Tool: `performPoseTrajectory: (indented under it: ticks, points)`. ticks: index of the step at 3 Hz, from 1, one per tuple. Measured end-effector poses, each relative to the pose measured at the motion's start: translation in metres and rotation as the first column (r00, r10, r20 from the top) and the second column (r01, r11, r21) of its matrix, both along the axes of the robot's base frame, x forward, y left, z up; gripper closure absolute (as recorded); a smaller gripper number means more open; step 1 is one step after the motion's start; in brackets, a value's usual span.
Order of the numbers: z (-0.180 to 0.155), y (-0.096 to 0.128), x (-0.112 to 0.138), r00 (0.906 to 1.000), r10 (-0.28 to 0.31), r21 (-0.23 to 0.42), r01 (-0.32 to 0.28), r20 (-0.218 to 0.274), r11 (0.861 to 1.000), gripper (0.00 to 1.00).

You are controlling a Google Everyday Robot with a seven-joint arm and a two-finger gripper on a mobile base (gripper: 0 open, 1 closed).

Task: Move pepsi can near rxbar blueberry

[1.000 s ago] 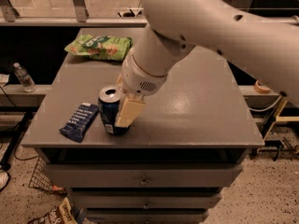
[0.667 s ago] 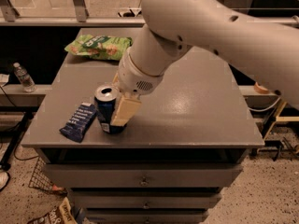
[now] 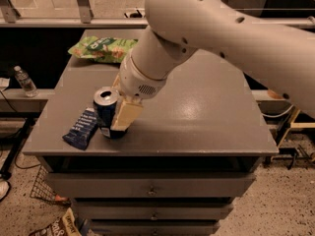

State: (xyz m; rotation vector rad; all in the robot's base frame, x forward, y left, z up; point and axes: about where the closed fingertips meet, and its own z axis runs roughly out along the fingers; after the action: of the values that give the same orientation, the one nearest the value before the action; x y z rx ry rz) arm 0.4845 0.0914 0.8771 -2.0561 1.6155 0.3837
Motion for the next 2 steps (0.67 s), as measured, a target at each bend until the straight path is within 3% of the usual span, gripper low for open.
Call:
performPoseTrajectory:
  ticks: [2]
  points:
    - [0.0017, 0.0012, -0.0024, 1.0, 0.004, -0.002, -0.004, 0.004, 1.0, 0.36]
